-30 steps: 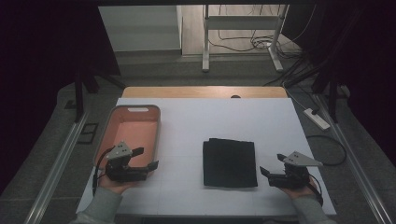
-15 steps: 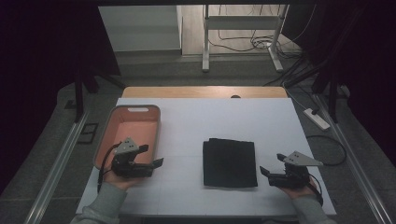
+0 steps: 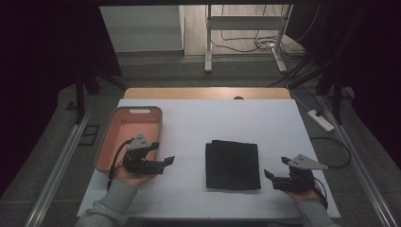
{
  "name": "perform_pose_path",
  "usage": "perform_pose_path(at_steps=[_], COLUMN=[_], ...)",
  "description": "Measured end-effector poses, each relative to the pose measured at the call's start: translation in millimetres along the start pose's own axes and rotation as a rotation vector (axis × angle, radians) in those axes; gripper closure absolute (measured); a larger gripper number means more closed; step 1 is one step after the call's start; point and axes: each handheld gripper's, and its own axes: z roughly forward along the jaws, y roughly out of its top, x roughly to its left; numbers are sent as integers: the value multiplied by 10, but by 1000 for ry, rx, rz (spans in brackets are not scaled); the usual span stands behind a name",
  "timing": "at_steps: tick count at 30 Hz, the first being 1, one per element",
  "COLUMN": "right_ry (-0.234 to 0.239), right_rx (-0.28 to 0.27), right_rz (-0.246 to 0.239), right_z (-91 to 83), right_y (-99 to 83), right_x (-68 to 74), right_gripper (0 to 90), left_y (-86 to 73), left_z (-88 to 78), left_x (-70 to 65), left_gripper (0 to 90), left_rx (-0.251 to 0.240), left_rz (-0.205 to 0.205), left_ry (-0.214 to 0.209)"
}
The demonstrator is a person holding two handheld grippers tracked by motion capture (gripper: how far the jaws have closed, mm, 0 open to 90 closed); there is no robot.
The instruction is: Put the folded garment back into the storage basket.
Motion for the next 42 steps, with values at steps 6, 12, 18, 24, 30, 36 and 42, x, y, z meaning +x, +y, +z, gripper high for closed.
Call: perform_pose_path(at_steps=[6,12,18,24,30,36,42], right_ry=[2,5,3,3,2,0,-1], right_rx=[1,1,3,4,6,6,5], right_rz=[-1,-4,-6,-9,-12,-13,-12], right_z=[3,11,10,11,11,16,11], right_y=[-4,-1,-2,-4,-4,-5,-6], right_x=[-2,-1,-3,-4,-2,-1,-4], right_gripper=[164,165,165,166,167,166,166], left_y=[65,121,151,174,211,253,297], left_z=[83,128,186,221,259,327,402], left_x=[-17,-32,-40,-31,-41,-68,-112], left_gripper=[192,192,192,189,184,181,177], left_rx=[3,0,8,7,10,19,34], left_rz=[7,13,18,17,25,38,57], left_ry=[-13,-22,-22,-26,-29,-38,-39])
